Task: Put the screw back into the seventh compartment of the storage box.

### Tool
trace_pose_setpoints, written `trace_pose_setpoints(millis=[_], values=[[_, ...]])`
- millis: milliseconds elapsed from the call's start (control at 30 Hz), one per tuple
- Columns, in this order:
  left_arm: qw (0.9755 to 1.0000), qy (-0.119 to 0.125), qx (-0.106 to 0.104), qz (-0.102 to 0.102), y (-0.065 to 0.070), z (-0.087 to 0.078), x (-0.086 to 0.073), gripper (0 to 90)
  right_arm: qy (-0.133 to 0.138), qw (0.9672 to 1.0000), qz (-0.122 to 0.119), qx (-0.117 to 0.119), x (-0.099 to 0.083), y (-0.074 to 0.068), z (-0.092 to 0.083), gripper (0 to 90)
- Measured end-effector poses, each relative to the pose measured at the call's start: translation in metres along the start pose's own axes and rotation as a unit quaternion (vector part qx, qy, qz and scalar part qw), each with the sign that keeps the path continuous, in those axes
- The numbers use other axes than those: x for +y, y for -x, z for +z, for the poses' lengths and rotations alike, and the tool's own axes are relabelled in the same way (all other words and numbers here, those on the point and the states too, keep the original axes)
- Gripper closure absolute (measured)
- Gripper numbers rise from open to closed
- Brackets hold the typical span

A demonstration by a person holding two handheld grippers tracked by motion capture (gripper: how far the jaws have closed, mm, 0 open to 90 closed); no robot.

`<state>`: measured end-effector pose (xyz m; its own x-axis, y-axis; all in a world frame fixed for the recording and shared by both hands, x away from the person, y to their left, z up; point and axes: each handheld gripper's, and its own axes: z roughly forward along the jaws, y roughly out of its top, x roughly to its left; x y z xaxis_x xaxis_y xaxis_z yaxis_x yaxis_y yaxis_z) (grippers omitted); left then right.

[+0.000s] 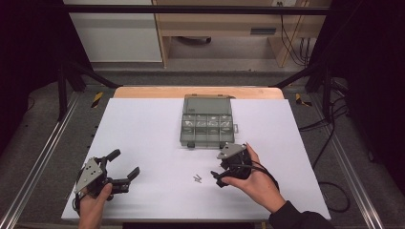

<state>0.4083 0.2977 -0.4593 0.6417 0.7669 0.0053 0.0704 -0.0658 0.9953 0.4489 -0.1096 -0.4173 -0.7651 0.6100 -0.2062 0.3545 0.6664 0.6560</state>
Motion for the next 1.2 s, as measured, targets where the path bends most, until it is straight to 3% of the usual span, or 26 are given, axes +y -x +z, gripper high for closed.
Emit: trace_pose_setpoints(millis=[300, 700, 800, 967, 1000, 1200], values=[[1.0000, 0.001, 0.001, -0.004, 0.000, 0.000, 0.000, 2.0, -0.038, 0.9983, -0.012, 0.043, 0.016, -0.012, 0.023, 6.5], [1.0000, -0.001, -0.001, -0.004, -0.001, 0.001, -0.001, 2.0, -0.061, 0.9967, -0.008, 0.053, 0.024, -0.023, 0.046, 7.3], [1.0000, -0.001, -0.001, -0.003, -0.001, 0.001, -0.001, 2.0, -0.061, 0.9966, 0.009, 0.054, 0.023, -0.025, 0.049, 10.9], [1.0000, -0.002, -0.002, -0.003, 0.000, 0.001, -0.001, 2.1, -0.060, 0.9967, 0.013, 0.053, 0.023, -0.026, 0.049, 18.7], [1.0000, -0.002, -0.002, -0.003, 0.000, 0.001, -0.001, 2.1, -0.055, 0.9967, 0.029, 0.053, 0.024, -0.027, 0.049, 24.8], [1.0000, -0.004, -0.001, -0.001, 0.000, 0.001, -0.001, 2.2, -0.066, 0.9957, 0.032, 0.056, 0.024, -0.027, 0.050, 33.6]])
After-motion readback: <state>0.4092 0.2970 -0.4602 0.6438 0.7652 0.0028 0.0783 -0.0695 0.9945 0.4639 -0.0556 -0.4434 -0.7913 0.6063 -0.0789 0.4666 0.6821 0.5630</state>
